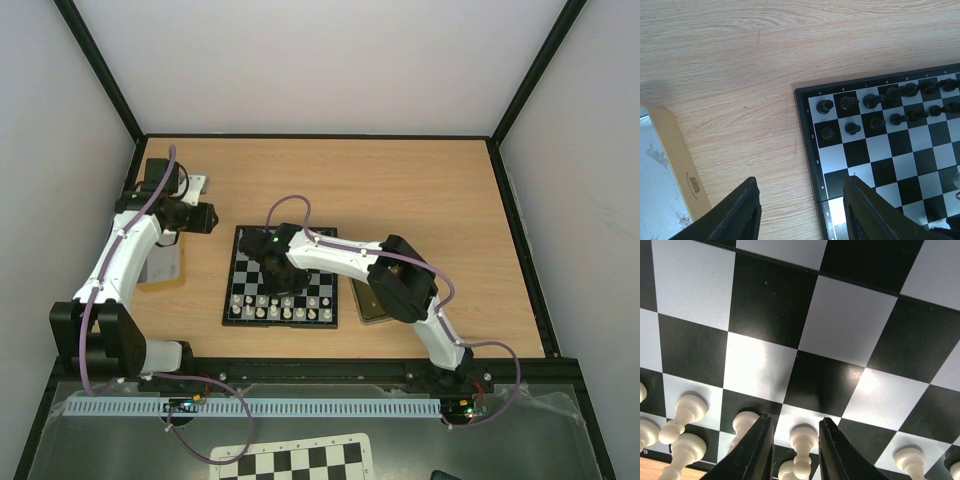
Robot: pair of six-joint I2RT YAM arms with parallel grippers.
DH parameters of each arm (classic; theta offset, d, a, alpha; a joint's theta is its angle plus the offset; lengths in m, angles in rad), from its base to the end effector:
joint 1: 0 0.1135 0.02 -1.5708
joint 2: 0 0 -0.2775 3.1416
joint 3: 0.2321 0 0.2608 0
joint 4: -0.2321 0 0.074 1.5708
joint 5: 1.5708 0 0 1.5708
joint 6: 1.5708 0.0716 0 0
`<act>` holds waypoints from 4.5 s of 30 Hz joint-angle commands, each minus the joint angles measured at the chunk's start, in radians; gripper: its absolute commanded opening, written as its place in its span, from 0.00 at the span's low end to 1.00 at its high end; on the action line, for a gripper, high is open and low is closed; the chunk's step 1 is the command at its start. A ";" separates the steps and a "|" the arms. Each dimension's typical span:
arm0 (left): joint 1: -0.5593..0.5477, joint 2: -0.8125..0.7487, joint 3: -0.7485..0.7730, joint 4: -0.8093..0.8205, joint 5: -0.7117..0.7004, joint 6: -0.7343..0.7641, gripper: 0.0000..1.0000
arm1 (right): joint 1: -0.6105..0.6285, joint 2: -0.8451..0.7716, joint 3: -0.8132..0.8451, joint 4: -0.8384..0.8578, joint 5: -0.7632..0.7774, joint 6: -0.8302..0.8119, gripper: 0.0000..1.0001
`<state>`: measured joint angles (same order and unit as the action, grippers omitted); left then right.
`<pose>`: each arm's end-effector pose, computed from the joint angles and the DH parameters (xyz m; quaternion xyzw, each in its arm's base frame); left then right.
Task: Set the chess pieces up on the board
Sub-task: Pick up the chess piece from the storage box, then place the chess piece on the chessboard.
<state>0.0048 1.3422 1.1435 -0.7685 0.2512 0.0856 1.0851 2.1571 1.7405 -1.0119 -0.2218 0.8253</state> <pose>0.2992 -0.0164 0.2745 0.0755 0.9450 -0.1062 0.3000 0.1963 0.4056 0.1544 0.1362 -0.9820 -0.1214 0.0493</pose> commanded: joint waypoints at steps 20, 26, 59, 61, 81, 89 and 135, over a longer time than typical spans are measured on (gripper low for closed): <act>-0.003 0.026 0.005 -0.005 0.020 0.009 0.47 | -0.111 0.051 0.253 -0.170 0.093 -0.067 0.11; -0.003 0.029 0.017 -0.011 0.021 0.011 0.46 | -0.148 -0.093 0.283 -0.273 0.153 -0.062 0.02; -0.003 0.016 0.053 -0.054 -0.013 0.019 0.46 | -0.585 -0.701 -0.914 0.163 0.025 -0.079 0.32; -0.003 0.014 0.053 -0.054 -0.015 0.020 0.46 | -0.586 -0.692 -0.921 0.179 0.025 -0.081 0.30; -0.003 0.011 0.047 -0.049 -0.013 0.021 0.46 | -0.605 -0.675 -0.851 0.116 0.071 -0.108 0.02; -0.003 0.018 0.038 -0.038 -0.005 0.021 0.46 | -0.531 -0.663 -0.542 -0.093 0.102 -0.089 0.02; -0.004 0.002 0.005 0.006 -0.033 0.008 0.47 | -0.048 -0.102 -0.117 -0.018 0.014 0.014 0.02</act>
<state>0.0048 1.3617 1.1591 -0.7681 0.2165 0.1005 1.0225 2.0609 1.6444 -1.0363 -0.2096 0.8185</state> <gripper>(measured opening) 0.473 0.024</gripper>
